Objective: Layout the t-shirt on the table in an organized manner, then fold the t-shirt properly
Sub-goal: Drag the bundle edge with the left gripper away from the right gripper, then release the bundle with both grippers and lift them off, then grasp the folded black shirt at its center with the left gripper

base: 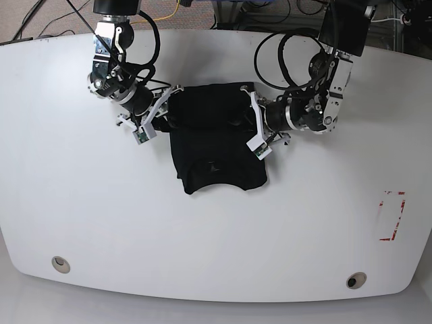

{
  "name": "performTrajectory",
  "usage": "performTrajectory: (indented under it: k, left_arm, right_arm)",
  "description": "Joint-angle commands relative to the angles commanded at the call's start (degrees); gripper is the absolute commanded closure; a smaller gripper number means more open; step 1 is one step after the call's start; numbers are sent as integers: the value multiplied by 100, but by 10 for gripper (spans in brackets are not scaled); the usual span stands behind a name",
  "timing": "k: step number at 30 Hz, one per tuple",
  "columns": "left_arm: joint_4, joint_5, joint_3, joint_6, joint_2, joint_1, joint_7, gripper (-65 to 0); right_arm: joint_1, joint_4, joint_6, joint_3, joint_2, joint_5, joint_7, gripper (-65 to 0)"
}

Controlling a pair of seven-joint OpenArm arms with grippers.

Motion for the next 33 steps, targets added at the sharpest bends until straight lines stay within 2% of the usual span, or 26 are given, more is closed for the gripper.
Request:
performTrajectory:
  k: [7,11,15,17,19,21,23,24,25,29,30,33]
  left_arm:
    - [325,0,0,-9,-53,26,44,-121]
    - [774,-9,-9,0,-26,44,343,-121]
    - [1275,-9,-62,18,9,44,527,-121]
    - [1574,18,-185,35,149,88,545,-121]
    - [1767,35,-334,158,273,79,536,-121]
    - [1855,35,-360,431,378,79,527,-121]
    - [1960,185,-343,941,510,-35,387,-121]
    - [1978,246,-325,1073,563,-70,316,-121]
    - [1996,431,-185,1345,668,-132,97,-121]
    - [1969,1011,264,1890,870,-167,-580,-121]
    - [1969,1327,457,2171,967,-158,-879,-121]
    - [1890,1987,826,2752,1196,-105,-1257,-121]
  right_arm:
    - [-70,53,0,0,-97,0,-9,-151]
    - [-44,316,0,0,-97,0,-35,-151]
    - [-18,738,0,26,-88,0,-422,-151]
    - [79,1046,0,44,-79,0,-642,-151]
    - [123,1292,0,44,-70,0,-756,-151]
    - [132,1459,0,53,-44,-9,-800,-151]
    - [167,1662,0,53,79,-9,-818,-151]
    - [185,1697,0,53,123,-9,-818,-151]
    - [202,1749,0,53,202,-9,-818,-151]
    - [220,1820,0,132,413,-9,-818,-151]
    - [220,1846,0,273,466,0,-818,-151]
    - [229,1846,0,484,492,9,-818,-151]
